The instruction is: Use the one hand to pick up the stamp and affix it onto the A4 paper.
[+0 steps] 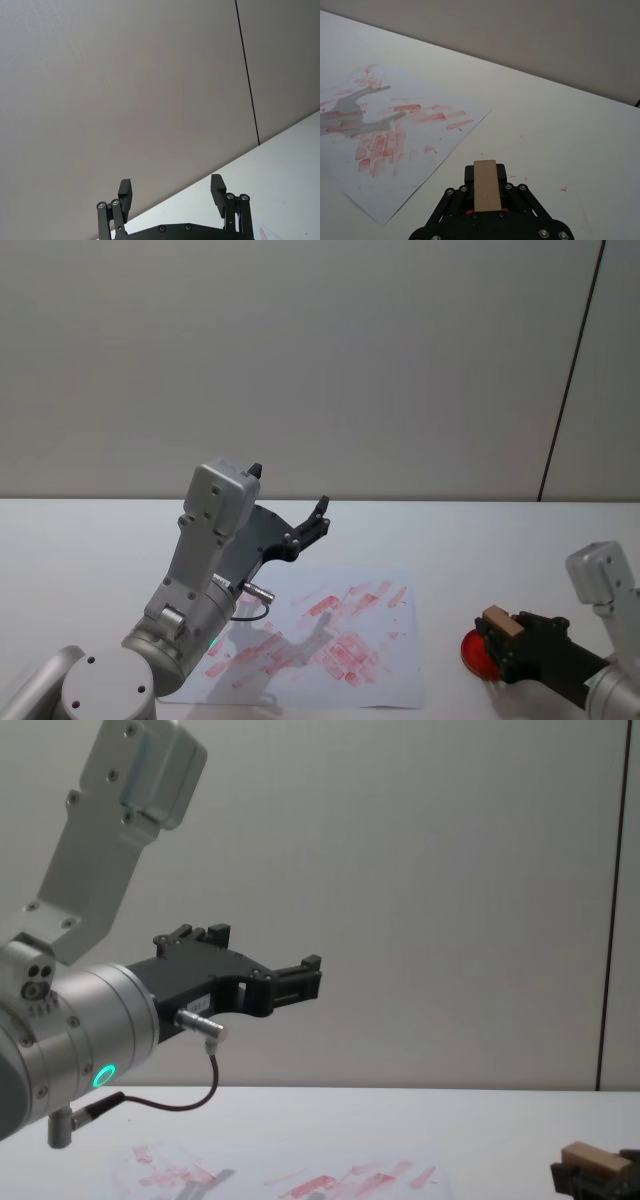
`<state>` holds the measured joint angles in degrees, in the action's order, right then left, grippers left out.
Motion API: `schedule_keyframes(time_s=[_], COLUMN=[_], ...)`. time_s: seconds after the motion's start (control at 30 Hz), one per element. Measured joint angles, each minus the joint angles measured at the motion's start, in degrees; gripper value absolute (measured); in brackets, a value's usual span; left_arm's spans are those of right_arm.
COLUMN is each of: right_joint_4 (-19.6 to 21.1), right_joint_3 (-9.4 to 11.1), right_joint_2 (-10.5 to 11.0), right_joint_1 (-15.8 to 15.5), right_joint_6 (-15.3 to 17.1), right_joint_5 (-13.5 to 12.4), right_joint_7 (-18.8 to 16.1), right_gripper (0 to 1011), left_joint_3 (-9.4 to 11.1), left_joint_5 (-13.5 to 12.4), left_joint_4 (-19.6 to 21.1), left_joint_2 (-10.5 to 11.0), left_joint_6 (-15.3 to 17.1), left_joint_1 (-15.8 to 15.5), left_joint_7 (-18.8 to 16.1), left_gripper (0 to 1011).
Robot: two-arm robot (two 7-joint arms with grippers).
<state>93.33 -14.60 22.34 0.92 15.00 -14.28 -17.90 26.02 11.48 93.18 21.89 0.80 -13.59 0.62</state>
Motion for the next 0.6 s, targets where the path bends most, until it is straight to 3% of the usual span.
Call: schedule_keyframes(time_s=[0.3, 0.33, 0.37, 0.6], right_joint_4=[-1.38, -1.47, -1.62, -2.12], right_joint_3=[-0.32, -0.34, -0.39, -0.50], right_joint_2=[-0.68, -0.72, -0.79, -1.03], right_joint_1=[0.90, 0.95, 1.05, 1.36], right_joint_6=[0.07, 0.07, 0.08, 0.11], right_joint_5=[0.77, 0.82, 0.89, 1.19], right_joint_7=[0.01, 0.01, 0.01, 0.01], right_gripper=[252, 333, 333, 583], left_joint_3=[0.00, 0.00, 0.00, 0.00], left_joint_5=[0.00, 0.00, 0.00, 0.00], left_joint_4=[0.00, 0.00, 0.00, 0.00], left_joint_2=[0.00, 0.00, 0.00, 0.00], left_joint_6=[0.00, 0.00, 0.00, 0.00], left_joint_1=[0.00, 0.00, 0.00, 0.00], left_joint_7=[0.00, 0.00, 0.00, 0.00], left_gripper=[1003, 1002, 1003, 1003])
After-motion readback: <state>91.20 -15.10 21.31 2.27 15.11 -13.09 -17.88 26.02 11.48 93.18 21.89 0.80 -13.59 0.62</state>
